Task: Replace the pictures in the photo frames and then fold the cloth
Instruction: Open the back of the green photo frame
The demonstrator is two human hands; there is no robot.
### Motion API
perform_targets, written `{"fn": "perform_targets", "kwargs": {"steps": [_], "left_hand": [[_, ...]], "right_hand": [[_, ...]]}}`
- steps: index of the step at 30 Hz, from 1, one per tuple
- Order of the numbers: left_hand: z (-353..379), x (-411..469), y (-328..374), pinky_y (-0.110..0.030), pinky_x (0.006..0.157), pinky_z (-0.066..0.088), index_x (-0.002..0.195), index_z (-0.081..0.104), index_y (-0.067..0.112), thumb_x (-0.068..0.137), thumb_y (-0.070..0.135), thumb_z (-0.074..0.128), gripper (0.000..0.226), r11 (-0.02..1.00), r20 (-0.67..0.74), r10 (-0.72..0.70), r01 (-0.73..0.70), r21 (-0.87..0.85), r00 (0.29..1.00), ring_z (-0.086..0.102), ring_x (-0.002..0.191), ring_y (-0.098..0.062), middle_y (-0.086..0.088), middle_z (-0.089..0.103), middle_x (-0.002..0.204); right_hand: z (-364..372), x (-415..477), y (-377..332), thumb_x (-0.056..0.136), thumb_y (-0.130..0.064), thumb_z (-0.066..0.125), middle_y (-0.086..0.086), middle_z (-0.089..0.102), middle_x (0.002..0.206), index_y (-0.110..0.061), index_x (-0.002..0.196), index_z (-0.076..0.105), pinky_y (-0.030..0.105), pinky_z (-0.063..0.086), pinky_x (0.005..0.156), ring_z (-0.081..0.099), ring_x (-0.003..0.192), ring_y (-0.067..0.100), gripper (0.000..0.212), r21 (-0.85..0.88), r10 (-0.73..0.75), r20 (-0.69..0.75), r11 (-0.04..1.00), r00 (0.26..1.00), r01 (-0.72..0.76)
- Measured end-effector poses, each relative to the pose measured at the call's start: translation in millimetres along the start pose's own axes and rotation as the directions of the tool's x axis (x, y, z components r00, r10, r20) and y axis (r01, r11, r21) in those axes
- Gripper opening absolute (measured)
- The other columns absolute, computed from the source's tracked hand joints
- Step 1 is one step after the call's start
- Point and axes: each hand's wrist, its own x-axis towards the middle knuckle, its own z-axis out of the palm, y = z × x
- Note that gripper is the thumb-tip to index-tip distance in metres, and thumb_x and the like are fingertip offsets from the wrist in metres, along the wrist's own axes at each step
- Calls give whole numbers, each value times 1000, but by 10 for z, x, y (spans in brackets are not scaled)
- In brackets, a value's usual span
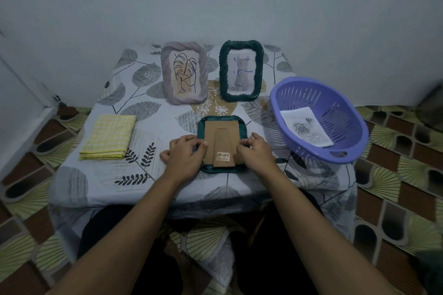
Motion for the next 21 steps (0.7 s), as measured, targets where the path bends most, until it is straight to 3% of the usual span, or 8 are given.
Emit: {"fn": "perform_targets", "kwargs": {"steps": [6,14,17,21], "left_hand": [[5,33,-21,-35,90,11,119,70,27,102,50,40,41,1000,-8,-8,8,-16,1000,32,130,-12,12,52,135],[19,35,-33,-33,89,10,118,71,27,102,51,38,44,999,-16,-17,16,-31,1000,31,129,-11,13,53,134],[28,39,-34,-34,90,10,120,70,27,102,52,38,44,999,-16,-16,16,-31,1000,30,129,-11,13,52,135],[27,31,-32,-35,90,11,120,70,27,102,52,38,45,999,-17,-20,19,-50,1000,30,130,-11,13,52,135]], "right_hand": [[18,36,-9,89,-30,60,-3,41,153,-25,106,71,53,27,115,35,141,24,21,77,-11,-99,997,995,19],[51,37,-77,70,-46,55,-2,66,114,-37,87,65,52,48,98,58,113,25,21,102,-7,-171,994,985,25],[9,42,-85,81,-34,65,-6,67,105,-33,93,67,42,52,92,61,105,19,12,111,-18,-165,993,986,37],[-21,80,-77,88,-20,65,-10,62,84,-23,98,66,26,45,66,60,85,12,10,186,-4,-134,982,991,29]]}}
